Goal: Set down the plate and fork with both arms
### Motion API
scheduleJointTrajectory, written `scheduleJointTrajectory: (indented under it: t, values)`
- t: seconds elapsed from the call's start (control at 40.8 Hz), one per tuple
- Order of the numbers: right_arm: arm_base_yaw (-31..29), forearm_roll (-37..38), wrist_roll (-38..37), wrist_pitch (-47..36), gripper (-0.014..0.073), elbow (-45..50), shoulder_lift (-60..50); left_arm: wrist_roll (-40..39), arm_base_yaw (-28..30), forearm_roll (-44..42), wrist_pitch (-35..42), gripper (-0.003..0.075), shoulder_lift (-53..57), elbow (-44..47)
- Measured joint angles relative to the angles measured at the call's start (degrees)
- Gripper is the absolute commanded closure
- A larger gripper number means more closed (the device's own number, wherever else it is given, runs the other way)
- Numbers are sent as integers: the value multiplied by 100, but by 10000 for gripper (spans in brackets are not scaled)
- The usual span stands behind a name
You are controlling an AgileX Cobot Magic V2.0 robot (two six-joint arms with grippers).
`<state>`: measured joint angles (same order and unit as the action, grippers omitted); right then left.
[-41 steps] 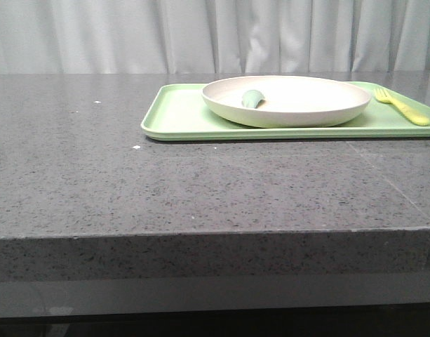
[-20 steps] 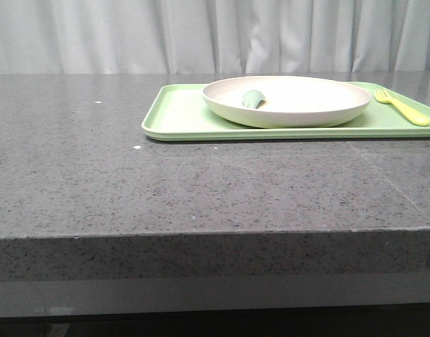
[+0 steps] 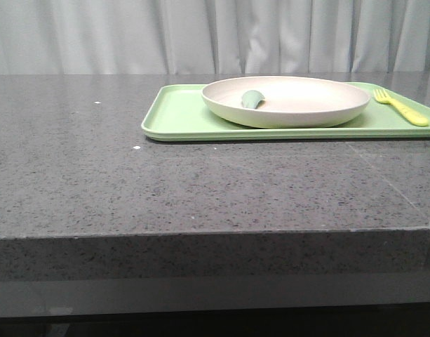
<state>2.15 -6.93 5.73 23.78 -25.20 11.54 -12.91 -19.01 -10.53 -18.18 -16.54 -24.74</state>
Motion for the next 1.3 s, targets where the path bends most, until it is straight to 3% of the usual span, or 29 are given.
scheduleJointTrajectory:
  t: [0.245,1.3]
  values:
    - [0,0,0,-91,662,467,-907,0,0,0,0,738,0,0]
    - [0,0,0,-126,662,474,-940,0,0,0,0,738,0,0]
